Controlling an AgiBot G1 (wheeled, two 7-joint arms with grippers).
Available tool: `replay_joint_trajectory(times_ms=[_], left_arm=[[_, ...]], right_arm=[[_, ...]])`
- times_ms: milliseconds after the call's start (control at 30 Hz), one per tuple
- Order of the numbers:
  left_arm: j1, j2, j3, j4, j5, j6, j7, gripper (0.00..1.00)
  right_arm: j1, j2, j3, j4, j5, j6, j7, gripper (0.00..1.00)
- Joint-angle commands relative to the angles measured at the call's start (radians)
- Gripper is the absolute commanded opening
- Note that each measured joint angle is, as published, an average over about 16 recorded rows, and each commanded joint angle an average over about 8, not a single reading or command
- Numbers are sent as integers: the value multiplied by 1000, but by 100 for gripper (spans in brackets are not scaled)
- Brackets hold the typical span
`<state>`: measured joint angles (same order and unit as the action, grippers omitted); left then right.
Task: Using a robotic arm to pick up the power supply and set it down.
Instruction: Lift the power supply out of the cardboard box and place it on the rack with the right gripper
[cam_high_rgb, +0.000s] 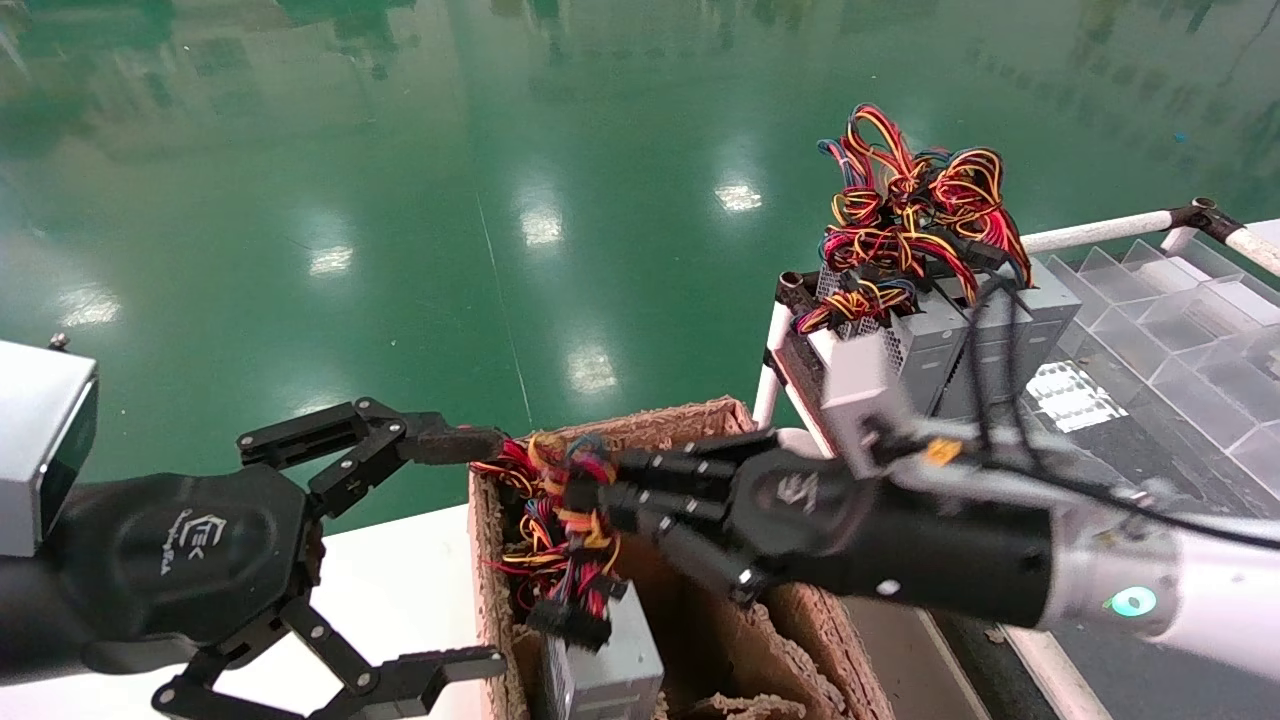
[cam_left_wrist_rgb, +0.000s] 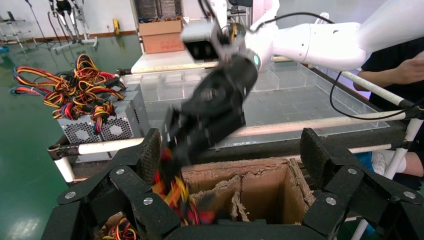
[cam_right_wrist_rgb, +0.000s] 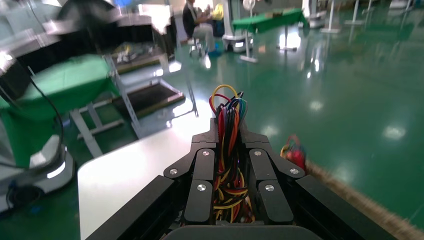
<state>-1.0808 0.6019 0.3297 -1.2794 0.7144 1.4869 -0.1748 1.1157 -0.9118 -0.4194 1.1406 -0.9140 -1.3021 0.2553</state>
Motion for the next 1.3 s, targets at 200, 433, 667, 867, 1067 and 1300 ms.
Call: replay_joint_trajectory(times_ms=[200,433,667,867,1067,1300], left_arm=[[0,0,0,0,0,0,0,100],[0,0,1,0,0,0,0,100],[0,0,1,0,-1,0,0,100],[0,0,1,0,-1,-1,1,100],[0,-1,2,0,-1,-1,1,100],[0,-1,2,0,-1,-1,1,100]], right_arm=[[25,45,55,-18,83,-34,12,0],[40,108,135,-23,164,-35,-7,0],[71,180,193,-81,195,-28,-23,0],[105,252,225,-171,180,-29,-61,0],[150,321,242,-286,155,-64,-110,0],[188,389,245,-438,113,-122,-193,0]])
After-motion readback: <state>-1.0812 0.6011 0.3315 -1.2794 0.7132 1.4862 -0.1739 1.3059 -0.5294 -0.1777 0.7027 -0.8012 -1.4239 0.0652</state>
